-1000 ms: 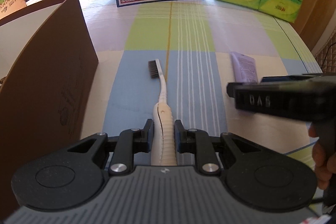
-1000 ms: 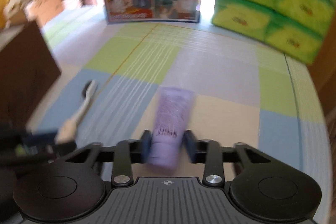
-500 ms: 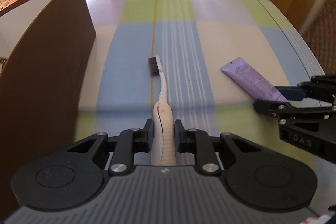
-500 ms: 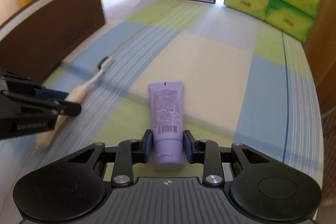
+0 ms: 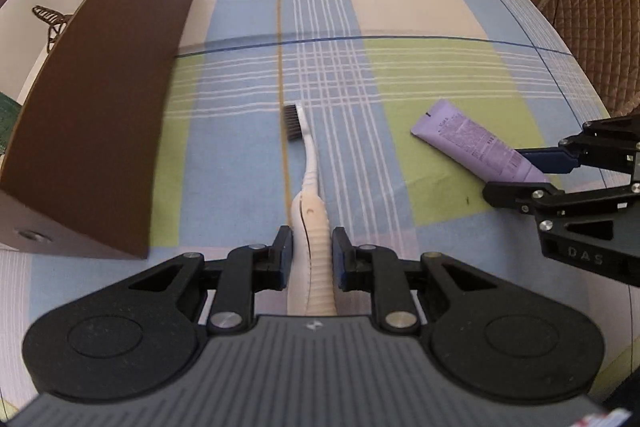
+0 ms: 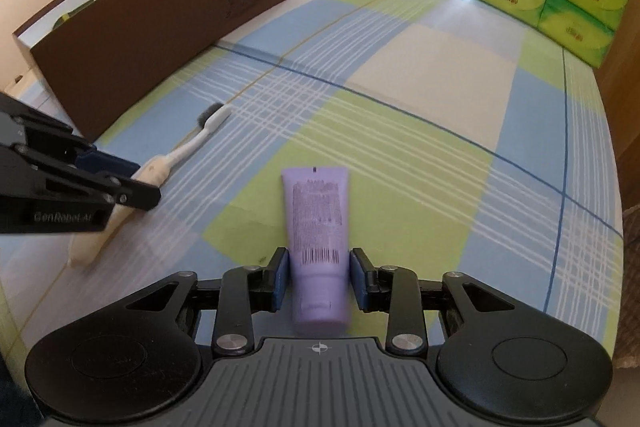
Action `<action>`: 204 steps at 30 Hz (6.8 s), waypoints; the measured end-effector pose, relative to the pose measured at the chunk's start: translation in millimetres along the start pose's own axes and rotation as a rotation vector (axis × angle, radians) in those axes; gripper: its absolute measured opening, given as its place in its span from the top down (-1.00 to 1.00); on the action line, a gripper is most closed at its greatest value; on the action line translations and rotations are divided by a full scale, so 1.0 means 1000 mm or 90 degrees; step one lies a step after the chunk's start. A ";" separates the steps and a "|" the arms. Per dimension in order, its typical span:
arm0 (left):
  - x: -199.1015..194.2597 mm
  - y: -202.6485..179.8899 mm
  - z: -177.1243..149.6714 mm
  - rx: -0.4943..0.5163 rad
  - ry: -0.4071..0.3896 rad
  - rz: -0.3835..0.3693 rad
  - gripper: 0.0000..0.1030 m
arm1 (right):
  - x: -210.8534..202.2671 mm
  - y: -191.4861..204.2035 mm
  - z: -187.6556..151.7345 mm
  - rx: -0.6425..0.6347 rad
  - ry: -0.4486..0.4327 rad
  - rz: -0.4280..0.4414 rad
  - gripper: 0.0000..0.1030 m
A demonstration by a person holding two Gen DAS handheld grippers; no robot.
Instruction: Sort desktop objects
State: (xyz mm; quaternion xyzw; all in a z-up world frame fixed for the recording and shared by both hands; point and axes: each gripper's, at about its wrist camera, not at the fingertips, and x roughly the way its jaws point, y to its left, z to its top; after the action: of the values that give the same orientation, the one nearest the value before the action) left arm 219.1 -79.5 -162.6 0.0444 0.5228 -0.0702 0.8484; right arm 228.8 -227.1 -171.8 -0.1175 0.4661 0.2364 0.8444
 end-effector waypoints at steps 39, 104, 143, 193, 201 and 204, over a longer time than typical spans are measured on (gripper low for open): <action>-0.062 -0.007 -0.035 -0.022 -0.086 -0.055 0.69 | -0.048 0.044 -0.015 0.048 -0.025 0.075 0.41; -0.039 0.300 0.126 -0.127 -0.125 0.018 0.69 | 0.100 0.176 0.284 0.178 -0.085 0.053 0.41; -0.021 0.308 0.131 -0.124 -0.106 0.019 0.61 | 0.109 0.175 0.286 0.154 -0.111 0.089 0.05; -0.185 0.245 0.025 -0.112 -0.261 0.119 -0.98 | -0.061 0.189 0.170 0.030 -0.198 0.001 -0.97; -0.198 0.218 0.007 -0.144 -0.255 0.119 -0.98 | -0.080 0.183 0.143 -0.003 -0.185 0.021 -0.97; -0.204 0.207 0.000 -0.158 -0.253 0.119 -0.98 | -0.086 0.181 0.134 -0.010 -0.181 0.030 -0.97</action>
State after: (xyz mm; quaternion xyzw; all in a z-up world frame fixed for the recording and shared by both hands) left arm 163.1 139.7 19.9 -0.0269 0.3437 0.0662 0.9364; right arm 195.7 -40.7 -23.4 -0.0785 0.3427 0.2743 0.8951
